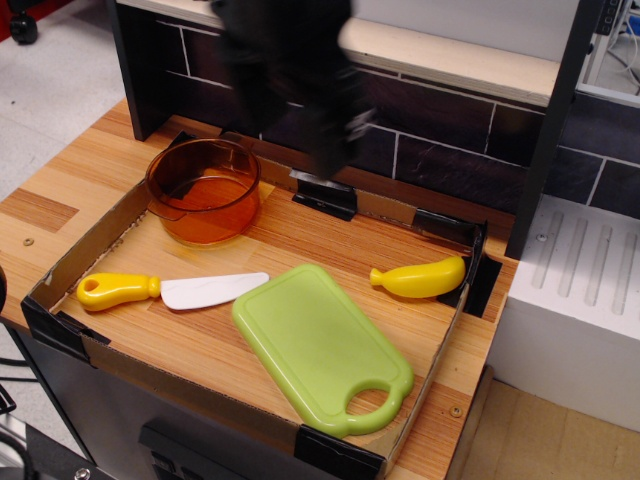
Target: Put knife on cutting board
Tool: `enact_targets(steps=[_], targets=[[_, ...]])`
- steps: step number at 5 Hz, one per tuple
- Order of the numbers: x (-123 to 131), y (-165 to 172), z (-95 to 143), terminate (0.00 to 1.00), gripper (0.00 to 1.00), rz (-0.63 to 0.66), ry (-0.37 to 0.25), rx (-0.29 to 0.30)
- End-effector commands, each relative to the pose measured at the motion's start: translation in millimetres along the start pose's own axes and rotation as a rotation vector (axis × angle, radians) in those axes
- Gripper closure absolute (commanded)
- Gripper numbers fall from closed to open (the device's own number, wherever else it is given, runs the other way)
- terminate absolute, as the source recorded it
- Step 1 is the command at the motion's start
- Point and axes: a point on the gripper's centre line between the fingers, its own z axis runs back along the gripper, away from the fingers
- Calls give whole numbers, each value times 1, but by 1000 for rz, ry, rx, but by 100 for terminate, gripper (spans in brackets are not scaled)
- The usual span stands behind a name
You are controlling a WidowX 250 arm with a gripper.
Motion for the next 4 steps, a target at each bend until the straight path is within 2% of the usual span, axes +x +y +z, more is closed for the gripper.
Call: enact_targets(steps=[1, 2, 3, 4], targets=[[-30, 34, -3, 0, 0, -168, 68, -51], [-42, 50, -11, 0, 0, -158, 124, -54], [-63, 62, -23, 0, 0, -187, 151, -21], [-86, 72, -36, 0, 0, -268, 157, 3]])
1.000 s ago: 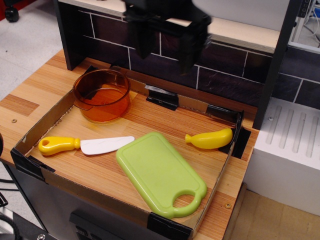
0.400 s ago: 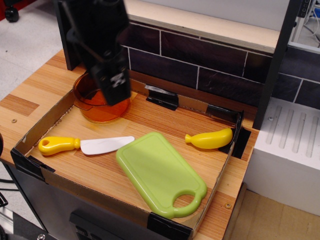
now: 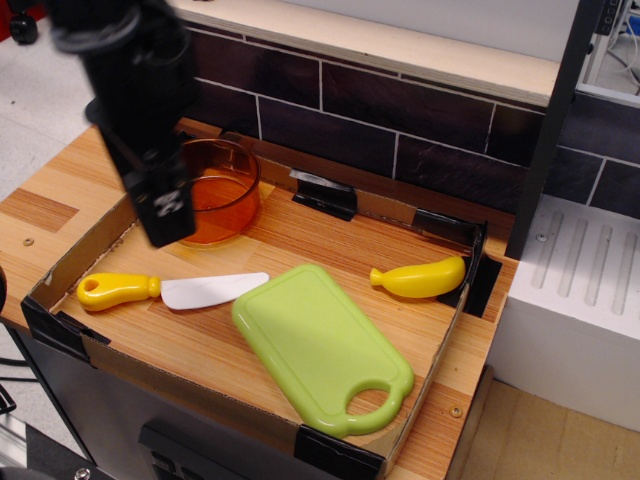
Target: Put knife on cutting board
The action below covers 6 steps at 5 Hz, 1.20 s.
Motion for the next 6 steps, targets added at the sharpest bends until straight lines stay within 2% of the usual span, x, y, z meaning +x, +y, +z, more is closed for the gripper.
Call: enact_targets(steps=[1, 3, 6], targets=[[-31, 28, -22, 0, 0, -103, -19, 115], [-26, 55, -40, 0, 0, -80, 20, 130], [-26, 62, -71, 0, 0, -106, 84, 150]])
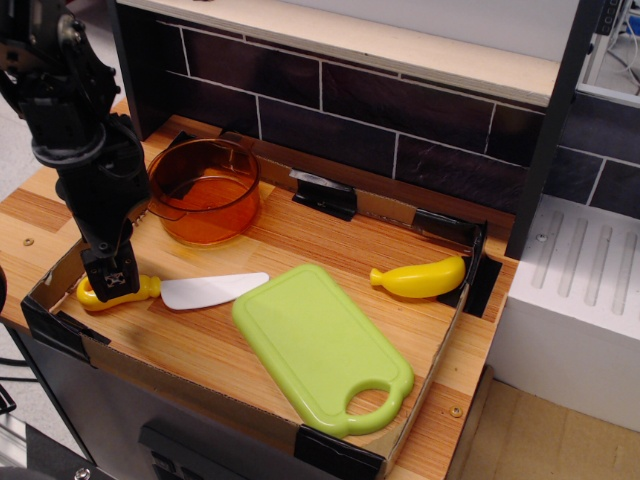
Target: Put knife on cutting board
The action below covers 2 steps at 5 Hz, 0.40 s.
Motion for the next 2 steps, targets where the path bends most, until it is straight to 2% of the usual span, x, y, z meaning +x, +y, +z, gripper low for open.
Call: enact_targets(steps=[1, 2], targets=[[5, 10, -6, 0, 0, -51, 2, 35], [6, 9, -9, 0, 0, -62, -7, 39]])
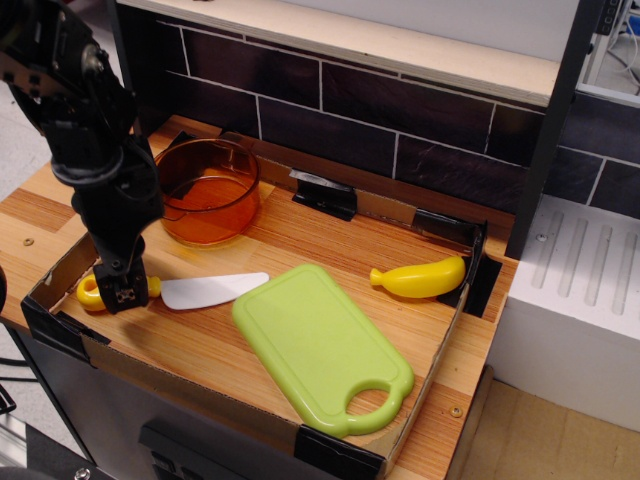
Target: Put knife on cutting board
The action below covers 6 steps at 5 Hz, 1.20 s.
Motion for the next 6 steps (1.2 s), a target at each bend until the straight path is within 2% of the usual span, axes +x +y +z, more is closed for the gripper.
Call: enact_targets(steps=[1, 2, 3, 4, 5, 6], targets=[[-1, 9, -2, 0, 0, -24, 2, 21], [-2, 6, -5, 0, 100, -26, 7, 9], [0, 7, 1, 0, 100, -12, -7, -12], [3, 5, 20, 0, 100, -38, -70, 16], [7, 4, 40, 0, 100, -68, -123, 2], [14, 5, 55, 0, 100, -66, -176, 27]])
